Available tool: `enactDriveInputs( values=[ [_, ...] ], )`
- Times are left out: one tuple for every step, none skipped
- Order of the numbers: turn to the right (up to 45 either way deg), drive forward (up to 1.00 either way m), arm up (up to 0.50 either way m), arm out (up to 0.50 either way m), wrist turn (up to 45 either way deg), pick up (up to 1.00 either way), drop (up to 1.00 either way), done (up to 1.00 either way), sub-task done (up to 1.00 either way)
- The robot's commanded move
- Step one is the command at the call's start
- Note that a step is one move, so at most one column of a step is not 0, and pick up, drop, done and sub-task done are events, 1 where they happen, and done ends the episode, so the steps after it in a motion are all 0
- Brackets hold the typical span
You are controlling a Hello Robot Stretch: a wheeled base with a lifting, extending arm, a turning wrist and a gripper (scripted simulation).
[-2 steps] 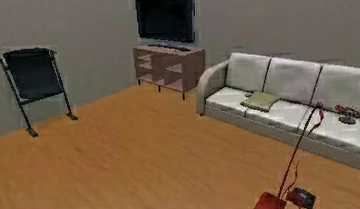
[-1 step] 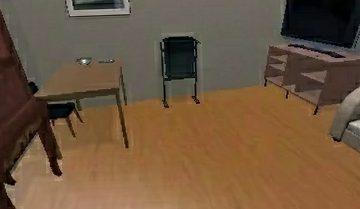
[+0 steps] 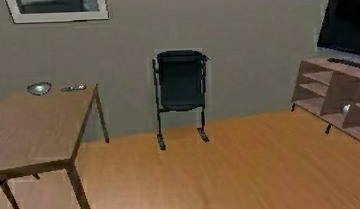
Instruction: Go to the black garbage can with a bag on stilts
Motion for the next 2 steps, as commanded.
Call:
enactDriveInputs(
  values=[
    [0.0, 1.0, 0.0, 0.0, 0.0, 0.0, 0.0, 0.0, 0.0],
    [-3.0, 0.0, 0.0, 0.0, 0.0, 0.0, 0.0, 0.0, 0.0]
  ],
)
